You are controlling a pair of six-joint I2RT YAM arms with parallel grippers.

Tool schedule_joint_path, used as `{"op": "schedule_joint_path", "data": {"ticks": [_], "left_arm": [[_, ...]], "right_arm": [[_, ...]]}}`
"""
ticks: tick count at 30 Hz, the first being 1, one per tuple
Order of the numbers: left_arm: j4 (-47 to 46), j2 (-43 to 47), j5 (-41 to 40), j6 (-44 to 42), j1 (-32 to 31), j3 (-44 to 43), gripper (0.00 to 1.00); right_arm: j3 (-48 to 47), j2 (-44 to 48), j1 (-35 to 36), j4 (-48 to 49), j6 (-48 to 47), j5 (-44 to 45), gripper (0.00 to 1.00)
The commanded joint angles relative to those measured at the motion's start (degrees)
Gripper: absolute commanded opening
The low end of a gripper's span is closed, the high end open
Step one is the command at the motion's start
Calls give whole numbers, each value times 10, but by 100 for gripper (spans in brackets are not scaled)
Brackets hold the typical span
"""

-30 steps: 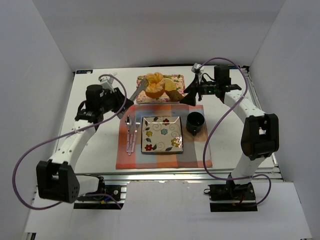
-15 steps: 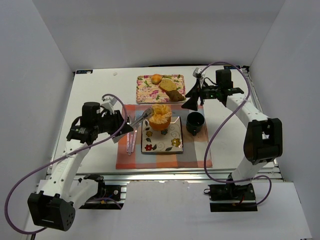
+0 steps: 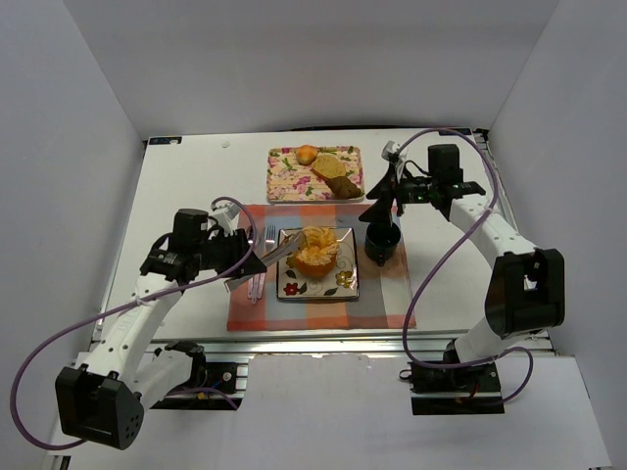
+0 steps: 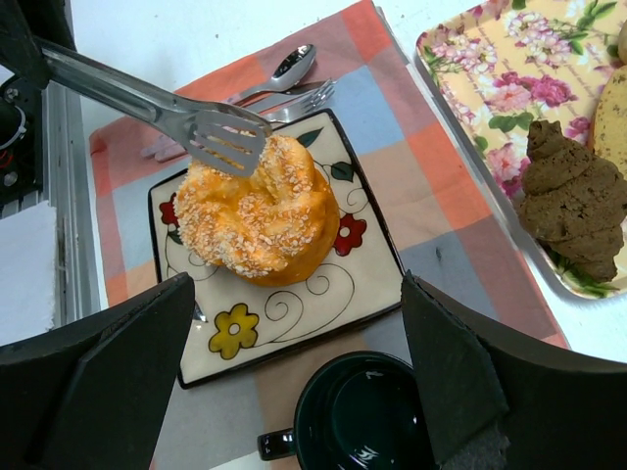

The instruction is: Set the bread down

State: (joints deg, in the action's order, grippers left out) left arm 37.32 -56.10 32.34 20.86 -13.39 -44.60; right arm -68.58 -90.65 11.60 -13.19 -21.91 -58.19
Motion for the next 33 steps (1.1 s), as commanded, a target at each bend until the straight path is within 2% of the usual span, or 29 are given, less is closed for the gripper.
{"op": "schedule_joint_path", "data": {"ticks": [1, 6, 13, 18, 22, 26, 29, 32, 33], "left_arm": [[-6, 5, -1, -3, -6, -15, 47], [4, 19, -2, -1, -6, -19, 55], [-38, 62, 12, 37, -6, -23, 57], [-12, 71, 4, 25, -6, -34, 58], [-36, 86, -52, 38, -5, -44, 53], [-66, 83, -116, 35, -4, -47, 40], [-91, 66, -153, 22, 14, -38, 38], [-146, 50, -163, 15, 67, -12, 38], [-164, 46, -156, 14, 105, 6, 36]], "right_arm": [[8, 27, -3, 4, -14, -3, 89], [13, 31, -3, 7, -11, -4, 89], [20, 42, -3, 2, -19, -8, 89], [22, 43, -3, 0, -23, -10, 89], [24, 45, -3, 0, -23, -13, 89], [26, 48, -3, -4, -32, -12, 89], [26, 50, -3, -10, -40, -12, 89], [27, 52, -3, -12, -46, -11, 90], [27, 52, -3, -12, -46, -12, 89]]}}
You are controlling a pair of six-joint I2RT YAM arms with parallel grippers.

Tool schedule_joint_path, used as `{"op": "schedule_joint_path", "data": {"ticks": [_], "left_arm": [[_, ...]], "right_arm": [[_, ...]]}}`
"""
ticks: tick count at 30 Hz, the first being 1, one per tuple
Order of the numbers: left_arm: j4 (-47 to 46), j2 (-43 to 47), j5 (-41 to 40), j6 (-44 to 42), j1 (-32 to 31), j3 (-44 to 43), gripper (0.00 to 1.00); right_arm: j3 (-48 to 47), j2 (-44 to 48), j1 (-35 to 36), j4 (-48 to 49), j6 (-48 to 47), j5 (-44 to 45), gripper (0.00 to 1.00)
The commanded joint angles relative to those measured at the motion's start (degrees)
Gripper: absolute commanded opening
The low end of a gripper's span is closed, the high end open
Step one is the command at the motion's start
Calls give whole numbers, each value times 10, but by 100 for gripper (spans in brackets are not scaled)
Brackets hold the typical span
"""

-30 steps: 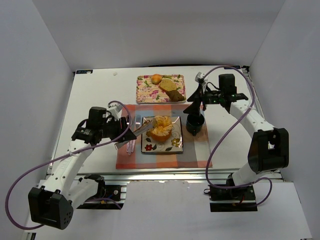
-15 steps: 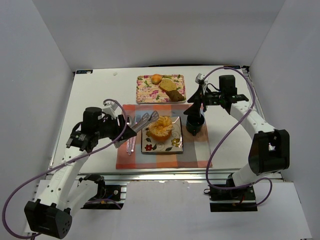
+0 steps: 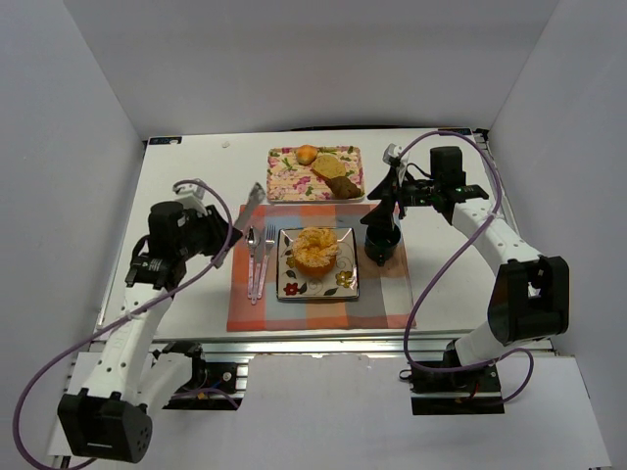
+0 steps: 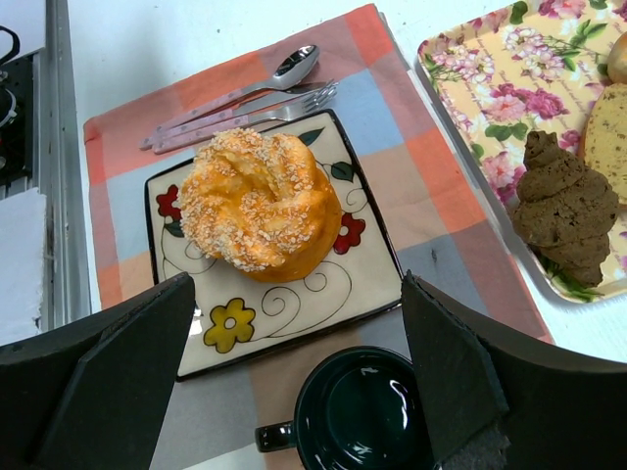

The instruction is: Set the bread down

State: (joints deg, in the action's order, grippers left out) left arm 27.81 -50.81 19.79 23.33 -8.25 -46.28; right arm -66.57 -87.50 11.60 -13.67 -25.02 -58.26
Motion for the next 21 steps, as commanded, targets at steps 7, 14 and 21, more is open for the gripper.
{"op": "schedule_joint_path", "data": {"ticks": [7, 14, 21], "left_arm": [[-138, -105, -128, -122, 114, 48, 42], [-191, -213, -160, -197, 134, 62, 50], [-228, -244, -182, -212, 139, 99, 57]], "right_arm": [[6, 22, -3, -14, -30, -13, 89], [14, 26, -4, -14, -33, -10, 89], [18, 18, -3, -9, -30, -5, 89]]}}
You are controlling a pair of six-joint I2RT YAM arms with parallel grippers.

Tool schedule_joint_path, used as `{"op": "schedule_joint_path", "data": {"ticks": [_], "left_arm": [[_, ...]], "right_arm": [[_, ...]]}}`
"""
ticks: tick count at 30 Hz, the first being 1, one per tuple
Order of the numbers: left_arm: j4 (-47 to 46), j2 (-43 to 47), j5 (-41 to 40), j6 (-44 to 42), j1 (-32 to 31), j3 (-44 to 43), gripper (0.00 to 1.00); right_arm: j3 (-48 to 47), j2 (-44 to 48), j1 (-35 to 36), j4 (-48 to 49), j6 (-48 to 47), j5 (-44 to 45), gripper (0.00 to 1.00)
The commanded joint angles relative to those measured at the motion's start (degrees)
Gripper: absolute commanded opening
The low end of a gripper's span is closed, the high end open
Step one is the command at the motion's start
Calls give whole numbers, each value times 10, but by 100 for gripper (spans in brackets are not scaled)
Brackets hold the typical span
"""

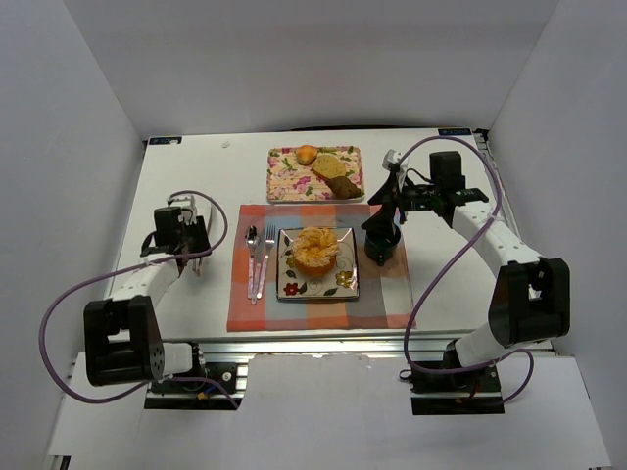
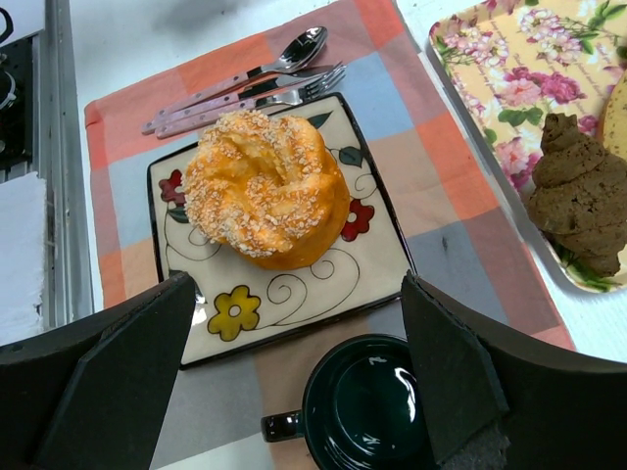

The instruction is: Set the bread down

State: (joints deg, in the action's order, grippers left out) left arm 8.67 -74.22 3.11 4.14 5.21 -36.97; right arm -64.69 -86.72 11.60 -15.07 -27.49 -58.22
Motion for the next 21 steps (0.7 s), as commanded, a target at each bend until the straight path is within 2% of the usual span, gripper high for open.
{"op": "schedule_joint_path", "data": {"ticks": [1, 6, 11, 12, 13, 14, 21], "left_arm": [[-35, -16, -14, -19, 3, 8, 57], [-24, -44, -21, -12, 5, 13, 60], [-12, -45, -23, -10, 9, 18, 69], [-11, -44, -23, -7, 9, 20, 75], [-12, -40, -34, -5, 9, 22, 76], [-14, -29, -41, -2, 10, 25, 98], [0, 54, -62, 29, 10, 28, 98]], "right_arm": [[-4, 9, -4, 4, -6, -4, 89], [-18, -5, -3, -1, -6, 0, 89], [-25, -12, -2, -3, 5, 30, 89], [-27, -15, -1, -4, 11, 35, 89], [-31, -15, -1, -4, 16, 42, 89], [-32, -17, 1, -2, 29, 49, 89], [-39, -25, 22, 56, 158, 206, 89]]}}
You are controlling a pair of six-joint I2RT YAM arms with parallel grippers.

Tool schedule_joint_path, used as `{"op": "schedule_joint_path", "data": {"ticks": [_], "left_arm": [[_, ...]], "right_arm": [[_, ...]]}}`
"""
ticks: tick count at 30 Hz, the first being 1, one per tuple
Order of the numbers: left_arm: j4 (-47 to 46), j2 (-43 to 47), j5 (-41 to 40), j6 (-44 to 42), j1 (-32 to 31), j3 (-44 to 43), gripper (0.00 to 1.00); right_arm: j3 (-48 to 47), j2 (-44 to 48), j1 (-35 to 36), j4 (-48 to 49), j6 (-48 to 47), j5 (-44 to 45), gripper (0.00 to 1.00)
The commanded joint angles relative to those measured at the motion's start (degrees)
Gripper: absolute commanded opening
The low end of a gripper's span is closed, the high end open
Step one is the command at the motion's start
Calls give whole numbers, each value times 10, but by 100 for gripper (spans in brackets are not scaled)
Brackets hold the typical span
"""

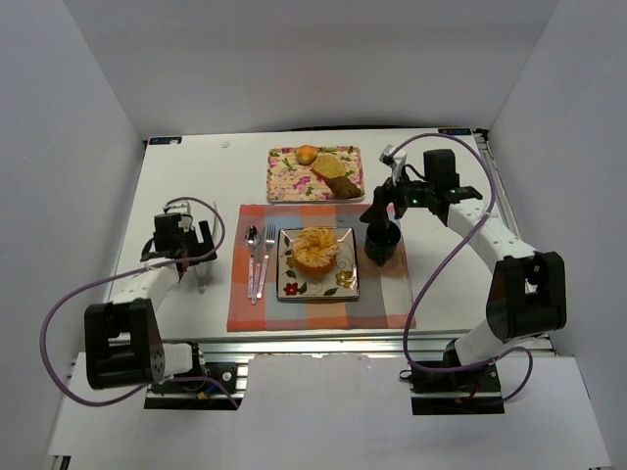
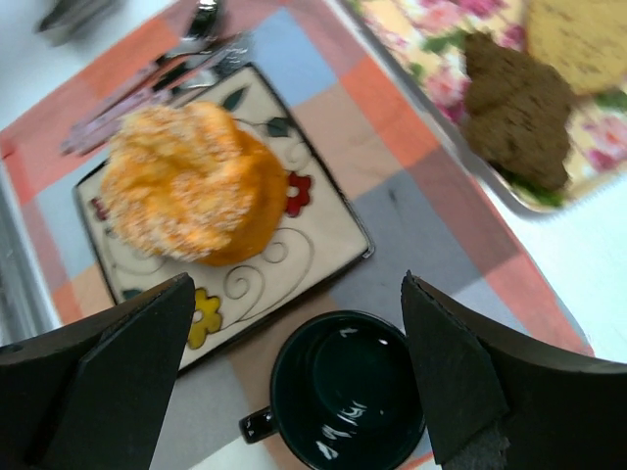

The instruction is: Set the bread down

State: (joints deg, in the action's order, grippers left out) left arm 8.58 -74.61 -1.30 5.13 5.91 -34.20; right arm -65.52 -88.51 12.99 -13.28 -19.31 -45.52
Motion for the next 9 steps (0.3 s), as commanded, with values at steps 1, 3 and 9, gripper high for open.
{"op": "schedule_joint_path", "data": {"ticks": [1, 3, 9], "left_arm": [[4, 73, -27, 24, 2, -2, 98], [12, 103, -44, 44, 3, -5, 98], [26, 238, -107, 101, 3, -13, 98]], "right_arm": [[-36, -11, 8, 45, 91, 113, 89], [-51, -22, 8, 48, 121, 140, 90], [-75, -30, 8, 84, 146, 219, 89]]}}
